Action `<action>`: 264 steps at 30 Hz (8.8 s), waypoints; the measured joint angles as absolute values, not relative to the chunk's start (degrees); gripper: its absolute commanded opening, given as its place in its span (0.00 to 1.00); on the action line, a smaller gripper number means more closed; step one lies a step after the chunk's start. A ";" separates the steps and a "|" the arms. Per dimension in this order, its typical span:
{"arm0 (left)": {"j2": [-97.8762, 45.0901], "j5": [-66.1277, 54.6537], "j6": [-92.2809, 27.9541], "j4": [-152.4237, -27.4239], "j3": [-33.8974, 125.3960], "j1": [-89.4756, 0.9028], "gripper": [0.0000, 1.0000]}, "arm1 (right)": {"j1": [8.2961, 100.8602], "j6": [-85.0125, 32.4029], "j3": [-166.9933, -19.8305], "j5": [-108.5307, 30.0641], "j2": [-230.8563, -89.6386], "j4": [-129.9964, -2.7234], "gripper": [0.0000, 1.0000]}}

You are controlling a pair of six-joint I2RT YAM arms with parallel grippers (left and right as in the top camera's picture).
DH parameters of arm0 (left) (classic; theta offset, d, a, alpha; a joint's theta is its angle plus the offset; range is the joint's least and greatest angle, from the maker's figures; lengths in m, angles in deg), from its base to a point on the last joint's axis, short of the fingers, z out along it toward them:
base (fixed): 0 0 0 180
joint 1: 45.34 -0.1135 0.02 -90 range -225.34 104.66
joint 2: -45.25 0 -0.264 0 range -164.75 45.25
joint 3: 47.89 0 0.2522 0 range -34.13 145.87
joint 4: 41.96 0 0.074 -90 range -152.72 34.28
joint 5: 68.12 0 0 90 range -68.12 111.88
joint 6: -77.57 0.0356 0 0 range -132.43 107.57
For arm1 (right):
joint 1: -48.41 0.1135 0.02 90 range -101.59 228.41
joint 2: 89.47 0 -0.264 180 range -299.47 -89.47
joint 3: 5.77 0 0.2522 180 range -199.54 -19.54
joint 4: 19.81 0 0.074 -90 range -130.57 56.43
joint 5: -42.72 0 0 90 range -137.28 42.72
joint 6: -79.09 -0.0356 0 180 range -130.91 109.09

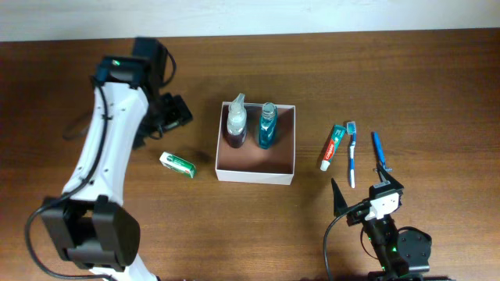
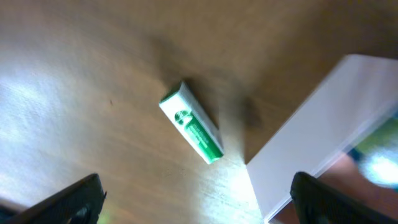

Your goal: Pack container

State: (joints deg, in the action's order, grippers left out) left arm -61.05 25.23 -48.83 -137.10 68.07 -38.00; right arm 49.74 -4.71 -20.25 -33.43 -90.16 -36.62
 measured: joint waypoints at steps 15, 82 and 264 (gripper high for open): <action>-61.35 23.25 -71.69 -117.10 44.13 -37.74 0.74 | 49.76 -4.71 -20.27 -33.43 -90.16 -36.62 0.99; -65.42 26.70 40.96 -120.29 59.74 -8.17 1.00 | 49.74 -4.71 -20.25 -33.43 -90.16 -36.62 0.99; -42.45 22.04 -6.49 -122.35 62.19 -48.91 1.00 | 69.17 -10.02 -100.77 -46.81 -176.56 -94.61 0.69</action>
